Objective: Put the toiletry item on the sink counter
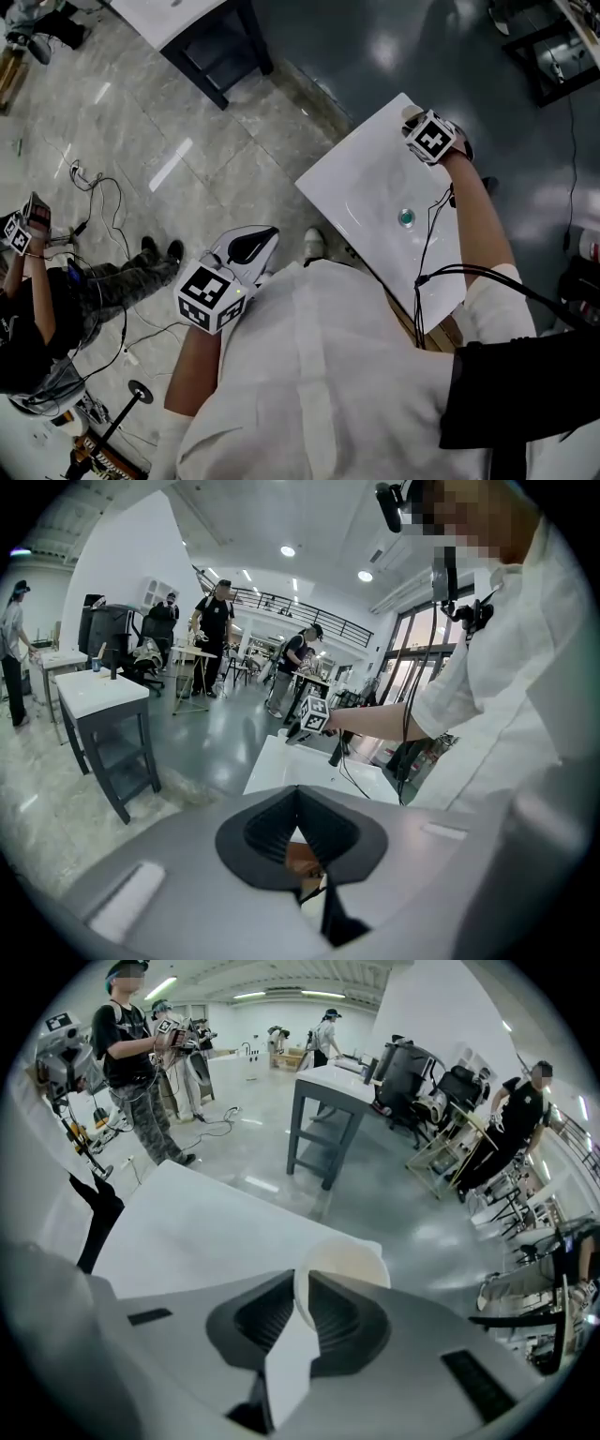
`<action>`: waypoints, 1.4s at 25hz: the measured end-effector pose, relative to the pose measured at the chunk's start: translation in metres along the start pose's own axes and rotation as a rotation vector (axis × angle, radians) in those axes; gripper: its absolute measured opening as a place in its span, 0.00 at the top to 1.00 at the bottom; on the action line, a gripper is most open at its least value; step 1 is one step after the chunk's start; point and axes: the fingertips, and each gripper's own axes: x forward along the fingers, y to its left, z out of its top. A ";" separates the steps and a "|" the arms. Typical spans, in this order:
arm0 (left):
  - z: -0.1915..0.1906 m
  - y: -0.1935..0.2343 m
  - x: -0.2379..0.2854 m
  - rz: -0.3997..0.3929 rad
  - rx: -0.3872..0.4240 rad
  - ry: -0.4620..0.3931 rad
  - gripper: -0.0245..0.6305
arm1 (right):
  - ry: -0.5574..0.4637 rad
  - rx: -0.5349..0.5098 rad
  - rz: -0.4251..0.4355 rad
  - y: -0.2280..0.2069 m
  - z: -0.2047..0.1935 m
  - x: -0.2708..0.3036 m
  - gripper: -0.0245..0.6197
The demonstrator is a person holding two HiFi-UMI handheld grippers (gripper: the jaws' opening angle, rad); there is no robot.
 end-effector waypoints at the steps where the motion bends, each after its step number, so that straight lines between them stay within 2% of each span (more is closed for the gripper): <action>1: 0.000 0.000 -0.001 0.000 0.001 -0.001 0.95 | -0.003 0.002 -0.006 0.000 0.000 -0.002 0.94; 6: -0.003 0.004 -0.008 -0.008 0.008 -0.009 0.95 | -0.024 0.016 -0.042 -0.002 0.008 -0.010 0.88; 11: -0.007 0.003 -0.018 -0.029 0.022 -0.012 0.95 | -0.028 -0.007 -0.117 0.000 0.014 -0.028 0.87; 16: -0.010 -0.005 -0.033 -0.064 0.052 -0.025 0.95 | -0.079 -0.008 -0.175 0.019 0.031 -0.063 0.88; 22: -0.025 -0.015 -0.057 -0.111 0.083 -0.031 0.95 | -0.191 0.122 -0.227 0.075 0.044 -0.102 0.91; 25: -0.031 -0.022 -0.068 -0.139 0.102 -0.038 0.95 | -0.257 0.214 -0.219 0.114 0.047 -0.118 0.94; 35: -0.060 -0.044 -0.115 -0.206 0.148 -0.041 0.95 | -0.386 0.342 -0.166 0.270 0.067 -0.142 0.95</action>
